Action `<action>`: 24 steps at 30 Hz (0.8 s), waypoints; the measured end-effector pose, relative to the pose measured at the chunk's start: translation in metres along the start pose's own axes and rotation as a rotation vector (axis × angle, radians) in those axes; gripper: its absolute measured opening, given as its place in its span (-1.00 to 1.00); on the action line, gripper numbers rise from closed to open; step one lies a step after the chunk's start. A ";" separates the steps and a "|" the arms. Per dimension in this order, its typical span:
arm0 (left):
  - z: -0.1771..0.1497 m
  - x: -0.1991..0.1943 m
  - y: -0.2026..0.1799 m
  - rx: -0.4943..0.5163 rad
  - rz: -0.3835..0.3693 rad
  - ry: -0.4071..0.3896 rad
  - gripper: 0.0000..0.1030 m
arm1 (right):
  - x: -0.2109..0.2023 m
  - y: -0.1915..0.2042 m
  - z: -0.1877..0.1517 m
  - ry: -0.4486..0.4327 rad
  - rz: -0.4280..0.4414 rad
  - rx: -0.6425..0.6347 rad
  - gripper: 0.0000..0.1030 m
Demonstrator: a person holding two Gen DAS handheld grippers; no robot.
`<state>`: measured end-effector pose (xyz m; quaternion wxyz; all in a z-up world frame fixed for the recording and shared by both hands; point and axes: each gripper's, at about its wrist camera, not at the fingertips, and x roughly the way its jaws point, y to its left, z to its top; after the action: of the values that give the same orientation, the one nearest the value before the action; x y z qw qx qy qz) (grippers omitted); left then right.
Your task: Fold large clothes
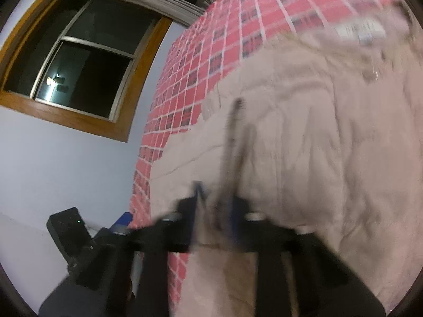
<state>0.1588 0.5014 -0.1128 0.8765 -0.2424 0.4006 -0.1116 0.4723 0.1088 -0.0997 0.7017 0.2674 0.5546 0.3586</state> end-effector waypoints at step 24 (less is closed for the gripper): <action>0.021 0.042 -0.052 0.060 -0.103 0.015 0.46 | -0.245 -0.028 -0.021 -0.492 -0.451 -0.173 -0.90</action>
<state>0.2022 0.4478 -0.1010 0.8733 -0.2355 0.3910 -0.1701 0.4265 -0.1047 0.0172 0.8961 0.1561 0.3815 0.1650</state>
